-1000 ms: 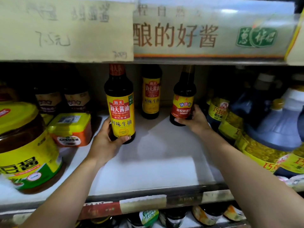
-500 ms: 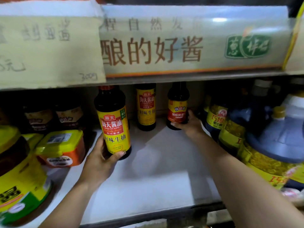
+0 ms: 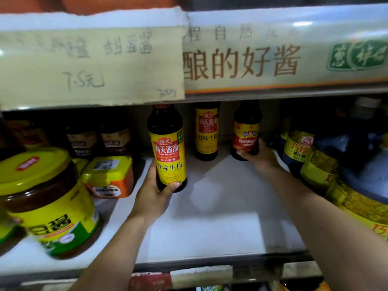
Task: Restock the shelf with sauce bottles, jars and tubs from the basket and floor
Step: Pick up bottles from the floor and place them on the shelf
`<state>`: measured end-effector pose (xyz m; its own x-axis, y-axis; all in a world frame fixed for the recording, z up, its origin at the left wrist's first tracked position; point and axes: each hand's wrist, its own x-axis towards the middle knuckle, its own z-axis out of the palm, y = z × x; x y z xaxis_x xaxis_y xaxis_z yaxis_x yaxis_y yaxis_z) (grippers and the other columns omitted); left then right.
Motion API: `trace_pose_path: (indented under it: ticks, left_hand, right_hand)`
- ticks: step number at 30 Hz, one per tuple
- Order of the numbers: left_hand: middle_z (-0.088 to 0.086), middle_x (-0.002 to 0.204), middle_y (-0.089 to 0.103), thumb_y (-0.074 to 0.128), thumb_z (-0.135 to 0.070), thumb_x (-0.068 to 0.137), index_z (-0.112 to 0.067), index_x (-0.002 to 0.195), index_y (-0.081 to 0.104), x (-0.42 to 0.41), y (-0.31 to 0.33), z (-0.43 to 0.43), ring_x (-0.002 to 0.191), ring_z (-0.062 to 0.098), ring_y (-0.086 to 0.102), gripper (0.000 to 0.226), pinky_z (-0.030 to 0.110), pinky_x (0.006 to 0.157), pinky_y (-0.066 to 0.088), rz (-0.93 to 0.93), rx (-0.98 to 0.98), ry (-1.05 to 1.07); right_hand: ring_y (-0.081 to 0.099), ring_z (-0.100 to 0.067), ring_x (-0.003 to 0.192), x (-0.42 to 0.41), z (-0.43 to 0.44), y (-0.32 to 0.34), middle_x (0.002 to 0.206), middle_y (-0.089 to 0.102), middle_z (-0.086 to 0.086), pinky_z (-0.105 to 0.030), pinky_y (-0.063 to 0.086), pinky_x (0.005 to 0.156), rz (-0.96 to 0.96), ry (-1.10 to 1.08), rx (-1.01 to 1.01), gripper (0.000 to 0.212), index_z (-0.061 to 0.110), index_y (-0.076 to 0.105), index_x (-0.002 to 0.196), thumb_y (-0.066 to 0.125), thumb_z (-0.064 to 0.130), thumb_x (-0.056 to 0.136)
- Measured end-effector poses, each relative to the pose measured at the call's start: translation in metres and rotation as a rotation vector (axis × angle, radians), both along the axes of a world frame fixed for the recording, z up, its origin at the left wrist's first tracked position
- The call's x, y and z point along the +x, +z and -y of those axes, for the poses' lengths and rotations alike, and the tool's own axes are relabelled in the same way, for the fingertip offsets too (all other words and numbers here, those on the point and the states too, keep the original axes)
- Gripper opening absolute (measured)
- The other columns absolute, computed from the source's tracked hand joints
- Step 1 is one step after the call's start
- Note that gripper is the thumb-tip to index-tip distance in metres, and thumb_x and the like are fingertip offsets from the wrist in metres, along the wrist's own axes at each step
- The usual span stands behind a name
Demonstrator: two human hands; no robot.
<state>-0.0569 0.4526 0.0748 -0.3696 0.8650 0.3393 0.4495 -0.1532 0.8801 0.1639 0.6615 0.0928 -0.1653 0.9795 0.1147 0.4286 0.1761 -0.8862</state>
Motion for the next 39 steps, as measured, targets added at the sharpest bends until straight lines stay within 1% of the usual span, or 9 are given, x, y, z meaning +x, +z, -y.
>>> trace_pose_path:
  ticks: [4, 8, 11, 15, 20, 24, 31, 36, 39]
  left_hand:
    - [-0.01, 0.13, 0.054, 0.066, -0.051, 0.063, -0.05, 0.13, 0.029, 0.001, 0.005, 0.003, 0.119, 0.009, 0.052, 0.077, 0.03, 0.098, 0.042, 0.026, -0.022, 0.001]
    - [-0.017, 0.125, 0.053, 0.065, -0.058, 0.059, -0.052, 0.128, 0.027, 0.003, 0.011, 0.009, 0.118, 0.009, 0.051, 0.079, 0.027, 0.097, 0.042, 0.066, -0.048, 0.0]
    - [-0.012, 0.126, 0.053, 0.067, -0.053, 0.06, -0.037, 0.136, 0.028, 0.006, 0.014, 0.013, 0.119, 0.011, 0.05, 0.087, 0.025, 0.095, 0.039, 0.078, -0.06, -0.013]
    - [-0.015, 0.123, 0.05, 0.064, -0.056, 0.062, -0.033, 0.143, 0.02, 0.006, 0.021, 0.017, 0.114, 0.009, 0.047, 0.095, 0.026, 0.09, 0.037, 0.015, -0.125, 0.004]
    - [0.003, 0.146, 0.037, 0.065, -0.02, 0.084, -0.018, 0.148, 0.002, 0.014, 0.027, 0.028, 0.131, 0.022, 0.041, 0.089, 0.034, 0.101, 0.035, 0.195, -0.23, 0.01]
    - [-0.001, 0.124, 0.052, 0.062, -0.014, 0.086, -0.011, 0.132, 0.041, 0.035, 0.029, 0.05, 0.118, 0.022, 0.049, 0.051, 0.031, 0.087, 0.037, 0.115, -0.137, 0.092]
    - [0.005, 0.107, 0.057, 0.054, -0.008, 0.09, -0.014, 0.101, 0.054, 0.116, 0.046, 0.091, 0.103, 0.018, 0.054, 0.012, 0.03, 0.089, 0.041, 0.27, -0.056, -0.134]
    - [-0.004, 0.086, 0.062, 0.053, -0.003, 0.089, -0.022, 0.083, 0.056, 0.168, 0.033, 0.116, 0.074, 0.0, 0.062, 0.02, 0.019, 0.071, 0.048, 0.263, -0.12, -0.351]
    - [-0.003, 0.084, 0.06, 0.051, -0.003, 0.091, -0.021, 0.081, 0.054, 0.196, 0.024, 0.127, 0.071, 0.0, 0.063, 0.02, 0.013, 0.063, 0.047, 0.24, -0.197, -0.426]
  right_hand:
    - [0.037, -0.033, 0.133, 0.001, 0.017, 0.004, 0.146, 0.038, -0.011, -0.045, 0.034, 0.108, -0.007, -0.063, 0.009, 0.094, 0.019, 0.017, 0.148, 0.074, 0.035, 0.075]
    - [0.045, -0.024, 0.121, 0.005, 0.061, 0.016, 0.122, 0.055, -0.006, -0.036, 0.035, 0.104, -0.033, -0.011, -0.08, 0.084, 0.018, 0.035, 0.132, 0.06, 0.069, 0.07]
    - [0.044, -0.024, 0.129, 0.011, 0.104, 0.017, 0.139, 0.046, -0.007, -0.027, 0.034, 0.097, 0.145, 0.031, -0.046, 0.073, 0.019, 0.023, 0.145, 0.062, 0.038, 0.085]
    - [0.045, -0.02, 0.129, 0.017, 0.151, 0.016, 0.141, 0.046, -0.007, -0.023, 0.034, 0.098, 0.241, 0.047, 0.004, 0.065, 0.017, 0.032, 0.143, 0.061, 0.033, 0.087]
    - [0.052, -0.023, 0.121, 0.032, 0.2, 0.025, 0.133, 0.054, -0.008, -0.021, 0.036, 0.091, 0.257, 0.046, 0.117, 0.055, 0.012, 0.046, 0.134, 0.066, 0.027, 0.084]
    - [0.06, -0.018, 0.105, 0.045, 0.234, 0.027, 0.111, 0.064, -0.001, -0.025, 0.047, 0.086, 0.082, 0.009, 0.132, 0.036, 0.015, 0.062, 0.115, 0.07, 0.024, 0.081]
    - [0.061, -0.006, 0.086, 0.087, 0.293, 0.029, 0.091, 0.064, 0.002, -0.011, 0.048, 0.073, -0.026, -0.048, 0.206, 0.025, 0.008, 0.066, 0.105, 0.069, 0.017, 0.082]
    - [0.057, 0.009, 0.069, 0.136, 0.32, 0.019, 0.081, 0.063, 0.008, -0.008, 0.042, 0.071, -0.02, -0.135, 0.198, 0.026, 0.014, 0.063, 0.109, 0.066, 0.02, 0.084]
    - [0.059, -0.009, 0.074, 0.169, 0.335, 0.01, 0.089, 0.067, -0.002, -0.014, 0.045, 0.071, -0.045, -0.209, 0.148, 0.028, 0.015, 0.061, 0.111, 0.067, 0.023, 0.084]
